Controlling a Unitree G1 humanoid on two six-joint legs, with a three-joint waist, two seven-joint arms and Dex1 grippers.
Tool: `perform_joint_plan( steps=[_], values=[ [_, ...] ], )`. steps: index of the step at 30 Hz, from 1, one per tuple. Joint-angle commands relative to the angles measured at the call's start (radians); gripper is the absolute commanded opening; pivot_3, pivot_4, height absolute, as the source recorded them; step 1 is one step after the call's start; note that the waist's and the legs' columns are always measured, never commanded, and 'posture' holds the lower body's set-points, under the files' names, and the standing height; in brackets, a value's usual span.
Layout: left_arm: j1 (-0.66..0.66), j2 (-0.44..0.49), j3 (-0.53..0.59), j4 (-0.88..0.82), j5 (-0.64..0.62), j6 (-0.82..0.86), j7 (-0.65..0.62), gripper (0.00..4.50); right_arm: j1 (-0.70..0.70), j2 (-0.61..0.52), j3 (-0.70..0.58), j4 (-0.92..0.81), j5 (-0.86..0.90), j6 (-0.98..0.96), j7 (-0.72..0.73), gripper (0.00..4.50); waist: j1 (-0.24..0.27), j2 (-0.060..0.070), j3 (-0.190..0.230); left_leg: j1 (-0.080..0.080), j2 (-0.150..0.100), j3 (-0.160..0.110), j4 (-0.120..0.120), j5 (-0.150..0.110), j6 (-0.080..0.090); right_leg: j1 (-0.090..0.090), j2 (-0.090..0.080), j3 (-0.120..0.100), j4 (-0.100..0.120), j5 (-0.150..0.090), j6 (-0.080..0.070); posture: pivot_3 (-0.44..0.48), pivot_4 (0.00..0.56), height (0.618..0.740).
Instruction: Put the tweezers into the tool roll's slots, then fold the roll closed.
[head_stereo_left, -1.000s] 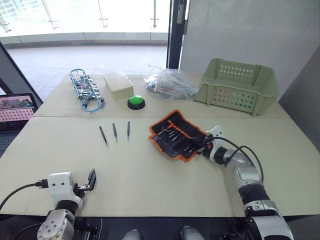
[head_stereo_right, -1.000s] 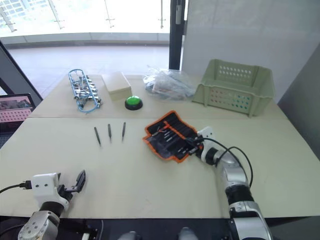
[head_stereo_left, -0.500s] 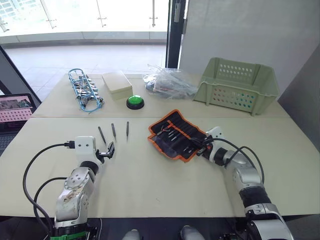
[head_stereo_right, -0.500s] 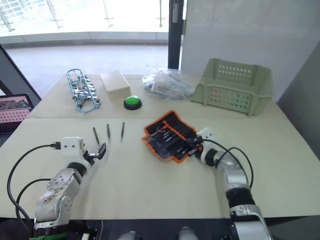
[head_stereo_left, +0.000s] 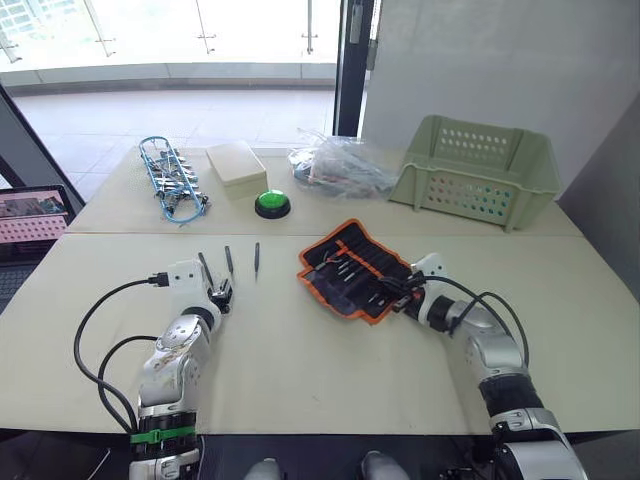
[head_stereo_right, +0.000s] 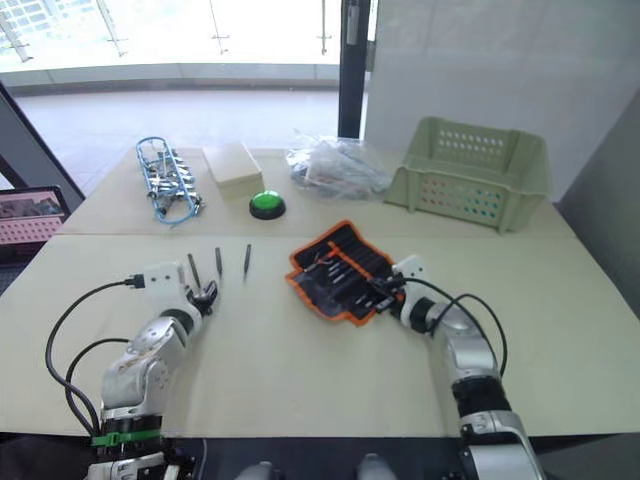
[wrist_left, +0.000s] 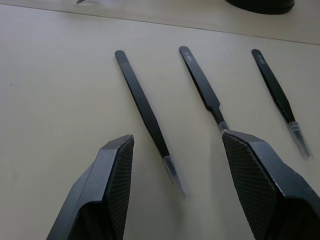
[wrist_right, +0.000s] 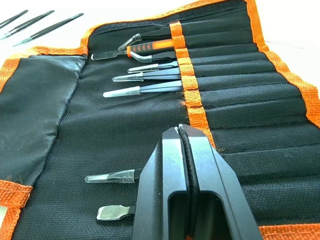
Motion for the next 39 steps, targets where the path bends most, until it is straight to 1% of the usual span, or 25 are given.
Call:
perform_joint_plan(
  steps=[1,5,9,12,15,19,28,29,30,34,35,36,37,39],
  values=[
    [-0.023,0.011,0.016,0.000,0.018,-0.033,0.024,2.94,-0.002,-0.013,0.006,0.008,-0.009,0.023,0.003,0.00,0.000,0.000,0.000,0.000,0.000,0.000,0.000,0.000,0.000,0.000,0.000,0.000,0.000,0.000,0.000,0.000,0.150,0.740],
    [-0.050,0.017,0.033,0.053,0.038,-0.034,0.069,2.94,0.010,-0.023,0.007,0.008,-0.015,0.020,0.001,0.00,0.001,0.000,0.000,0.000,0.000,0.000,0.000,0.000,0.000,0.000,0.000,0.000,0.000,0.000,0.000,0.000,0.150,0.740],
    [-0.058,0.006,0.043,0.067,0.043,-0.028,0.097,2.94,0.016,-0.026,0.007,-0.001,-0.010,0.023,0.000,0.00,0.002,0.000,0.000,0.000,0.000,0.000,0.000,0.000,0.000,0.000,-0.001,0.000,0.000,0.000,0.000,0.000,0.150,0.740],
    [-0.109,0.009,-0.002,0.136,0.036,-0.005,0.053,2.94,0.019,-0.027,0.006,-0.004,-0.010,0.026,-0.004,0.00,0.008,0.000,0.000,0.000,-0.001,0.000,0.000,0.000,0.000,0.000,-0.001,0.000,0.000,0.000,0.000,0.000,0.150,0.740],
    [-0.149,-0.007,0.021,0.169,0.017,0.020,0.073,2.94,0.021,-0.030,0.009,-0.007,-0.011,0.029,-0.003,0.00,0.008,0.000,0.000,0.000,-0.001,0.000,0.000,0.001,-0.001,0.000,-0.001,0.000,0.000,0.000,0.000,0.000,0.150,0.740],
    [-0.156,0.007,-0.005,0.169,0.047,0.043,0.077,2.94,0.022,-0.035,0.010,-0.011,-0.012,0.032,0.000,0.00,0.004,0.000,0.000,0.000,-0.001,0.000,0.000,0.000,0.000,0.000,0.000,0.000,0.000,0.000,0.000,0.000,0.150,0.740],
    [-0.122,-0.006,0.011,0.124,0.063,0.081,0.132,2.94,0.022,-0.035,0.009,-0.012,-0.010,0.037,-0.002,0.00,0.004,0.000,0.000,0.000,-0.001,0.000,0.000,0.000,0.000,0.000,-0.001,0.000,0.000,0.000,0.000,0.000,0.150,0.740],
    [-0.120,-0.004,0.010,0.124,0.065,0.081,0.131,2.43,0.021,-0.034,0.009,-0.012,-0.010,0.037,-0.003,0.00,0.004,0.000,0.000,0.000,-0.001,0.000,0.000,0.000,0.000,0.000,-0.001,0.000,0.000,0.000,0.000,0.000,0.150,0.740],
    [-0.120,-0.004,0.013,0.124,0.065,0.080,0.132,2.20,0.022,-0.033,0.011,-0.012,-0.011,0.036,-0.004,0.00,0.004,0.000,0.000,0.000,-0.001,0.000,0.000,0.000,0.000,0.000,-0.001,0.000,0.000,0.000,0.000,0.000,0.150,0.740],
    [-0.127,-0.006,0.026,0.127,0.065,0.076,0.140,0.85,0.025,-0.029,0.016,-0.015,-0.013,0.036,-0.006,0.00,0.005,0.000,0.000,0.000,-0.001,0.000,0.000,0.000,0.000,0.000,-0.001,0.000,0.000,0.000,0.000,0.000,0.150,0.740],
    [-0.129,-0.005,0.027,0.129,0.065,0.076,0.140,0.59,0.025,-0.028,0.016,-0.014,-0.013,0.036,-0.006,0.00,0.005,0.000,0.000,0.000,-0.001,0.000,0.000,0.000,0.000,0.000,-0.001,0.000,0.000,0.000,0.000,0.000,0.150,0.740],
    [-0.132,-0.004,0.028,0.134,0.064,0.075,0.137,0.21,0.024,-0.028,0.017,-0.014,-0.013,0.036,-0.006,0.00,0.005,0.000,0.000,0.000,-0.001,0.000,0.000,0.000,0.000,0.000,-0.001,0.000,0.000,0.000,0.000,0.000,0.150,0.740],
    [-0.138,-0.003,0.031,0.147,0.062,0.070,0.134,0.04,0.024,-0.027,0.018,-0.016,-0.013,0.038,-0.006,0.00,0.005,0.000,0.000,0.000,-0.001,0.000,0.000,0.000,0.000,0.000,-0.001,0.000,0.000,0.000,0.000,0.000,0.150,0.740],
    [-0.149,-0.013,0.058,0.170,0.052,0.043,0.148,0.04,0.022,-0.025,0.017,-0.019,-0.011,0.039,-0.008,0.00,0.005,0.000,0.000,0.000,-0.001,0.000,0.000,0.000,0.000,0.000,-0.001,0.000,0.000,0.000,0.000,0.000,0.150,0.740]
  ],
)
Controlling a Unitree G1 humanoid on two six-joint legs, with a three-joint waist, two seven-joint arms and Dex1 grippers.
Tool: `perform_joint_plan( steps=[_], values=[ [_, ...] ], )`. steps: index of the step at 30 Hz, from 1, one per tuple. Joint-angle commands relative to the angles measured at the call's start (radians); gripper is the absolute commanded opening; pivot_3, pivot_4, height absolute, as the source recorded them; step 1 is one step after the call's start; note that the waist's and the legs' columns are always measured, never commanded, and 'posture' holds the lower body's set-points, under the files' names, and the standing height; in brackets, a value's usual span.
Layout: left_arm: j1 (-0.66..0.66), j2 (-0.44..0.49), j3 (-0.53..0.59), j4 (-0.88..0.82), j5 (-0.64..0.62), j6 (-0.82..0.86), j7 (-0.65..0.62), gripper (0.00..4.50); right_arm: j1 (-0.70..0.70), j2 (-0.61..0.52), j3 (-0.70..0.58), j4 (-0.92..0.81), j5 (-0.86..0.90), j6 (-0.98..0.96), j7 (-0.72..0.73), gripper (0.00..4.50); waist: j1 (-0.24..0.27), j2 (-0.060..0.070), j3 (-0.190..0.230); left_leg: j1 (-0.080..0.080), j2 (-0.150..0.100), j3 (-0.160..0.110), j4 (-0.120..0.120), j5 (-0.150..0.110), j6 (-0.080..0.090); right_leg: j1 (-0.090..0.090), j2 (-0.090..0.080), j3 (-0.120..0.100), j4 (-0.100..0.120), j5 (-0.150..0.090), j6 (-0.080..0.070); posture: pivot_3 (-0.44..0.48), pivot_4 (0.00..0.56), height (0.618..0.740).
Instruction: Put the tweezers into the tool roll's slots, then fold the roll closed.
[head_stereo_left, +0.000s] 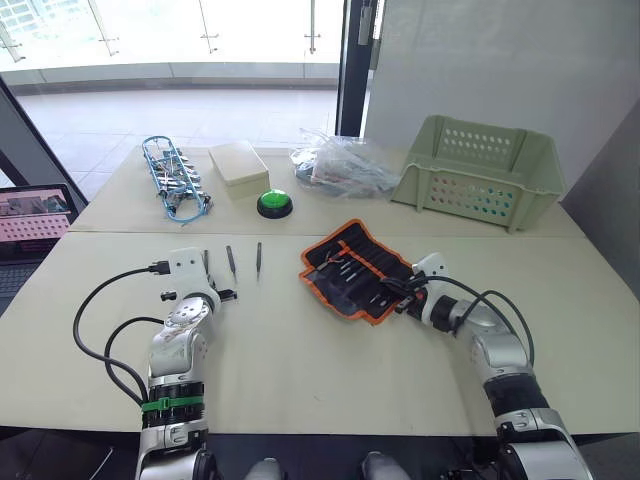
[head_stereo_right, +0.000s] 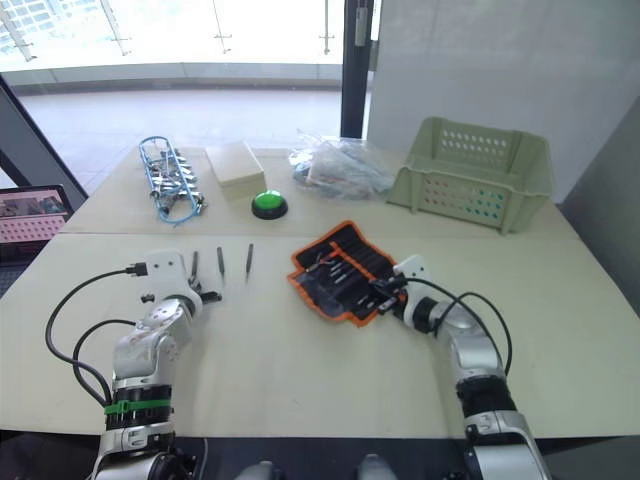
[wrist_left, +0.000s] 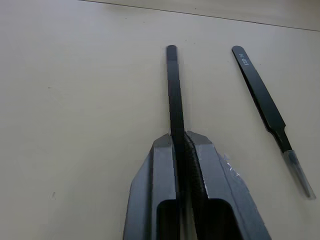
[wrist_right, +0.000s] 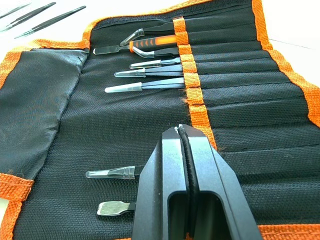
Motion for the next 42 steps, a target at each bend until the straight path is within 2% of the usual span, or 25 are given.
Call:
perform_joint_plan(
  steps=[1,5,12,19,21,23,31,34,42],
  values=[
    [-0.019,-0.011,0.048,0.032,-0.017,-0.047,0.022,0.04,0.016,-0.001,0.007,-0.002,-0.009,0.019,-0.004,0.00,0.000,0.000,0.000,0.000,0.000,0.000,0.000,0.000,0.000,0.000,0.000,0.000,0.000,0.000,0.000,0.000,0.150,0.740],
    [-0.025,0.016,0.074,0.038,-0.010,-0.123,0.018,0.04,0.020,-0.014,-0.001,-0.002,-0.007,0.015,0.001,0.00,0.000,0.000,0.000,0.000,0.000,0.000,0.000,0.000,0.000,0.000,0.000,0.000,0.000,0.000,0.000,0.000,0.150,0.740],
    [-0.046,0.056,0.029,-0.013,-0.026,-0.221,-0.087,0.04,0.017,-0.029,-0.013,0.008,-0.005,0.011,-0.001,0.00,0.006,0.000,0.000,-0.001,-0.001,0.000,0.000,0.000,0.000,-0.001,-0.001,0.000,0.000,0.000,0.000,0.000,0.150,0.740],
    [-0.101,0.073,-0.087,-0.087,-0.132,-0.212,-0.348,0.04,0.029,-0.048,-0.026,-0.023,0.009,0.020,0.007,0.00,0.019,0.000,0.000,-0.001,-0.001,0.000,0.000,0.000,0.000,0.000,-0.001,0.000,-0.001,0.000,0.000,0.000,0.150,0.740],
    [-0.134,0.102,-0.181,-0.122,-0.151,-0.204,-0.483,0.04,0.015,-0.027,-0.072,-0.073,0.074,0.057,-0.004,0.00,0.019,0.000,0.000,-0.001,-0.001,0.000,0.000,0.000,0.000,-0.001,0.000,0.000,0.000,0.000,0.000,0.000,0.150,0.740],
    [-0.159,0.136,-0.263,-0.145,-0.147,-0.187,-0.579,0.04,0.010,-0.026,-0.087,-0.122,0.102,0.085,-0.003,0.00,0.018,0.000,0.001,-0.002,0.000,0.000,0.000,0.000,0.000,-0.002,0.000,0.000,0.000,0.000,0.000,0.000,0.150,0.740],
    [-0.205,0.222,-0.431,-0.203,-0.166,0.045,-0.720,0.04,0.012,-0.047,-0.089,-0.148,0.086,0.106,-0.021,0.00,-0.005,0.001,0.002,-0.003,0.000,0.000,0.000,0.000,0.000,-0.003,0.001,0.000,0.000,0.000,0.000,0.000,0.150,0.740],
    [-0.226,0.232,-0.491,-0.198,-0.157,0.161,-0.726,0.04,0.019,-0.043,-0.066,-0.117,0.059,0.096,-0.028,0.00,-0.006,0.001,0.003,-0.003,0.000,0.000,0.000,0.000,0.000,-0.004,0.001,0.000,0.000,0.000,0.000,0.000,0.150,0.740],
    [-0.224,0.215,-0.558,-0.161,-0.128,0.241,-0.715,0.04,-0.026,-0.013,-0.027,-0.041,0.015,0.084,-0.053,0.00,-0.007,0.002,0.003,-0.004,0.000,0.000,0.000,0.000,0.000,-0.005,0.001,0.001,0.000,0.000,0.000,0.000,0.150,0.740]
  ],
)
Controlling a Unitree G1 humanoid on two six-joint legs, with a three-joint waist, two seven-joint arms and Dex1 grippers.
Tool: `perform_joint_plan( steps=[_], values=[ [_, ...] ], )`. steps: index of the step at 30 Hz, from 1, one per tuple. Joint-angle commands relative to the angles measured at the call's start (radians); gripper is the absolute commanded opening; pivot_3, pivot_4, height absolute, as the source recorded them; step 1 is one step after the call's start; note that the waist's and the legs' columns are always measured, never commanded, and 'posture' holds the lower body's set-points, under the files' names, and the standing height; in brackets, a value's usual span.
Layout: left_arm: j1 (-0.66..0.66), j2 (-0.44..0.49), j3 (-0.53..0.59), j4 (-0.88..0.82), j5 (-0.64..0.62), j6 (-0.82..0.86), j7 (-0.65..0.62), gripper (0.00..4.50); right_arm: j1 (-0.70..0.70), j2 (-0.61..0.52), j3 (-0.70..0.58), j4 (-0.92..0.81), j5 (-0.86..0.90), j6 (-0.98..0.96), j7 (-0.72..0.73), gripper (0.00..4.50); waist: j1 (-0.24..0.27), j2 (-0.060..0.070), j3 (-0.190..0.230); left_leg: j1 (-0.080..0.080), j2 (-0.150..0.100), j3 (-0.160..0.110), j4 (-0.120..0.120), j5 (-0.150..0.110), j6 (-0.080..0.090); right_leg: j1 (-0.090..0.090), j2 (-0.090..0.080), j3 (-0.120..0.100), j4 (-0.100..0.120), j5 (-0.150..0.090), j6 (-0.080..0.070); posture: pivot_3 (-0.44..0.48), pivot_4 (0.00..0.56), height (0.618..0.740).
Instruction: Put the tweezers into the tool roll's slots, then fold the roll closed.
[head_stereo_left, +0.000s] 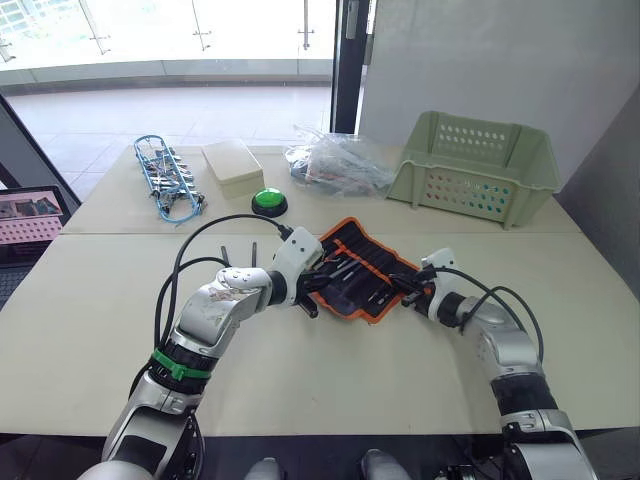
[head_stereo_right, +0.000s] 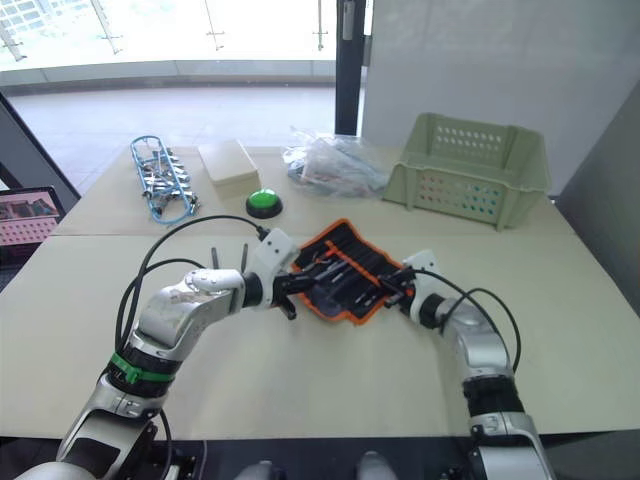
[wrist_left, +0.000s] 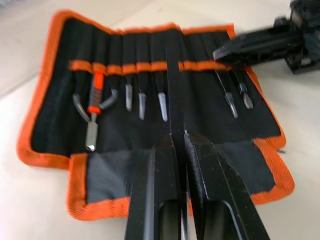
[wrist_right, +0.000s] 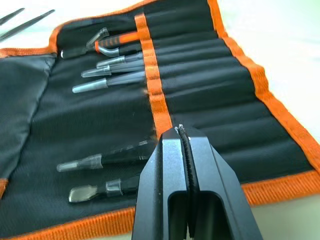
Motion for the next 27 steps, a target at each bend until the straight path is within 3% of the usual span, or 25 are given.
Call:
perform_joint_plan(
  steps=[1,27],
  values=[
    [-0.018,-0.020,-0.003,-0.001,0.021,0.011,0.019,0.04,-0.021,0.003,0.007,0.024,-0.013,-0.009,-0.002,0.00,0.002,0.000,0.000,0.000,0.000,0.000,0.000,0.000,0.000,0.000,0.000,0.000,0.000,0.000,0.000,0.000,0.150,0.740],
    [-0.062,-0.183,-0.046,0.189,0.137,-0.084,0.063,0.04,-0.005,0.017,0.011,0.019,-0.031,0.024,-0.030,0.00,0.004,0.000,0.000,0.000,-0.001,0.000,0.000,0.000,0.000,0.001,-0.001,0.000,0.000,0.000,0.000,0.000,0.150,0.740]
  ],
)
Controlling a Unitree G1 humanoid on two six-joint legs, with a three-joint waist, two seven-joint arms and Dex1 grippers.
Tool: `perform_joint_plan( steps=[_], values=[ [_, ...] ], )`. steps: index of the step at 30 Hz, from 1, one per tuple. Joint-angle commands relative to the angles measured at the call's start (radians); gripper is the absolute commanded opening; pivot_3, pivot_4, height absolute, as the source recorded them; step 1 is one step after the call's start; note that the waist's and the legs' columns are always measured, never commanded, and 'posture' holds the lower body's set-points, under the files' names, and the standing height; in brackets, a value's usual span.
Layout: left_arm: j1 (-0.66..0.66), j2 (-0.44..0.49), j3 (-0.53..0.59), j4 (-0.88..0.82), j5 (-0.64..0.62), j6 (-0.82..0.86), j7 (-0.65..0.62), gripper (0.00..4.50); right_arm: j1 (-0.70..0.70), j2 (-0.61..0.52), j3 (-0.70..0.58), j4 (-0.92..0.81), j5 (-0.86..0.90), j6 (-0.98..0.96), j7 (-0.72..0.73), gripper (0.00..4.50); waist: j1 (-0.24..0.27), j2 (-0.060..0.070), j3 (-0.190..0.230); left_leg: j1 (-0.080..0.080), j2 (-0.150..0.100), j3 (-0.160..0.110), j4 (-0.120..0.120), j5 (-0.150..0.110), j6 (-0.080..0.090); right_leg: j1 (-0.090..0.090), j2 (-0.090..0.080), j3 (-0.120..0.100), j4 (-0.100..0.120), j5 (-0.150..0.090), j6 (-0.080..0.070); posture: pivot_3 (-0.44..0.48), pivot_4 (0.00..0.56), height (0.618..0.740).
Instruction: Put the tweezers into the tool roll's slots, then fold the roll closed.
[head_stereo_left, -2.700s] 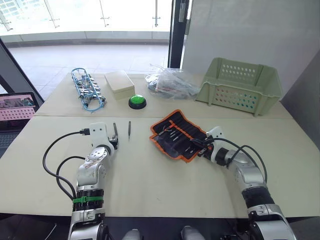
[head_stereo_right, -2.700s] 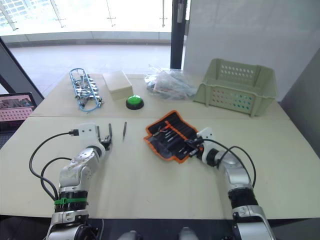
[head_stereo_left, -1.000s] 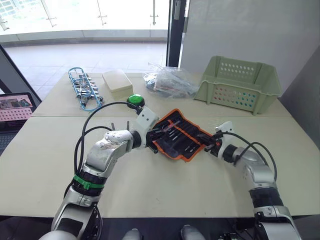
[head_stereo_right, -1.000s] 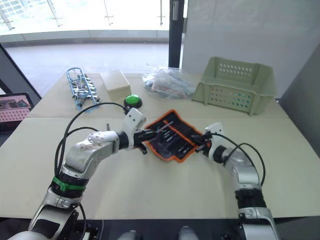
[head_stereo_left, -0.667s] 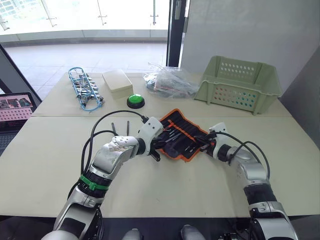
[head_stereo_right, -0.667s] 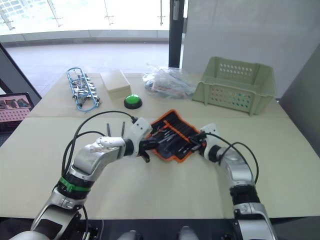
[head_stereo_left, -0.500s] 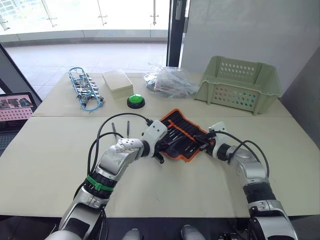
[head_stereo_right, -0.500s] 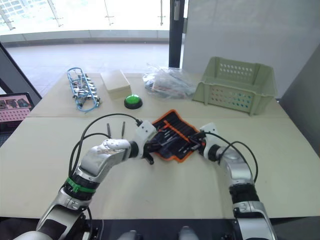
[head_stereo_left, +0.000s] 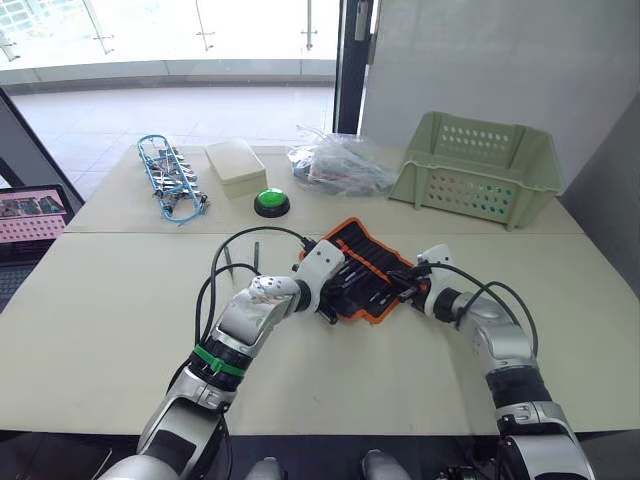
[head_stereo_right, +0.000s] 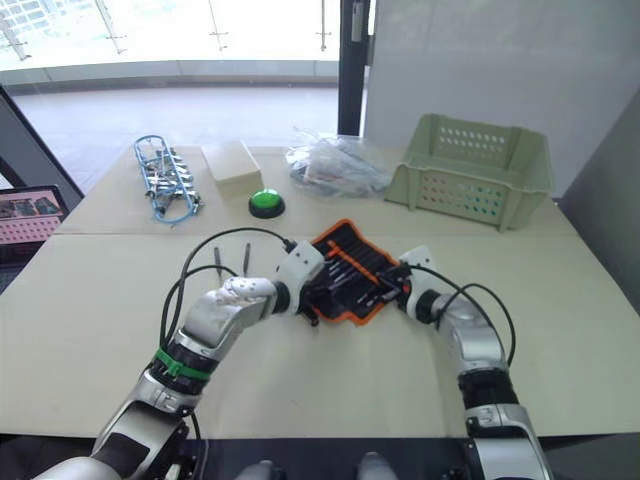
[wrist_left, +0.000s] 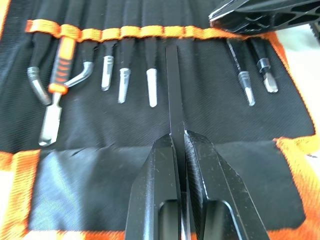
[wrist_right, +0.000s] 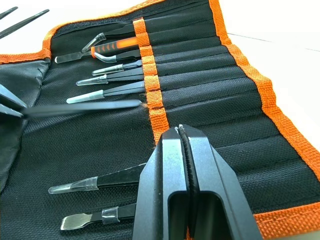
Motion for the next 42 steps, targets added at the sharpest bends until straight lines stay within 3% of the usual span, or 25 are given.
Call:
perform_joint_plan(
  steps=[1,17,27,37,41,42],
  values=[
    [-0.030,-0.014,0.010,0.026,0.011,-0.046,-0.011,0.04,0.018,0.003,0.008,-0.006,-0.006,0.016,-0.007,0.00,0.000,0.000,0.000,0.000,0.000,0.000,0.000,0.000,0.000,0.000,0.000,0.000,0.000,0.000,0.000,0.000,0.150,0.740],
    [-0.137,-0.127,0.028,0.285,0.040,-0.179,-0.034,0.04,0.041,0.005,0.011,-0.030,-0.005,0.022,-0.017,0.00,0.002,0.000,0.000,0.000,0.000,0.000,0.000,0.000,0.000,0.000,0.000,0.000,0.000,0.000,0.000,0.000,0.150,0.740],
    [-0.273,-0.240,0.038,0.629,0.123,-0.412,-0.011,0.04,0.014,0.033,0.012,0.016,-0.011,-0.003,-0.034,0.00,0.004,0.000,0.000,0.000,-0.001,0.000,0.001,0.000,0.000,0.001,-0.001,0.000,0.000,0.000,0.000,0.000,0.150,0.740],
    [-0.290,-0.296,0.098,0.736,0.134,-0.529,-0.003,0.04,0.015,0.050,0.018,0.020,-0.010,-0.004,-0.034,0.00,0.002,0.000,0.000,0.001,-0.001,0.000,0.001,0.000,0.000,0.001,0.000,0.000,0.000,0.000,0.000,0.000,0.150,0.740],
    [-0.264,-0.279,0.100,0.687,0.140,-0.501,-0.021,0.04,0.016,0.050,0.016,0.025,-0.010,-0.006,-0.032,0.00,0.002,0.000,0.000,0.001,-0.001,0.000,0.001,0.000,0.000,0.001,0.000,0.000,0.000,0.000,0.000,0.000,0.150,0.740],
    [-0.240,-0.250,0.086,0.617,0.148,-0.479,-0.041,0.80,0.015,0.050,0.016,0.033,-0.012,-0.009,-0.033,0.00,0.001,0.000,0.000,0.001,-0.001,0.000,0.001,0.000,0.000,0.001,0.000,0.000,0.000,0.000,0.000,0.000,0.150,0.740]
  ],
)
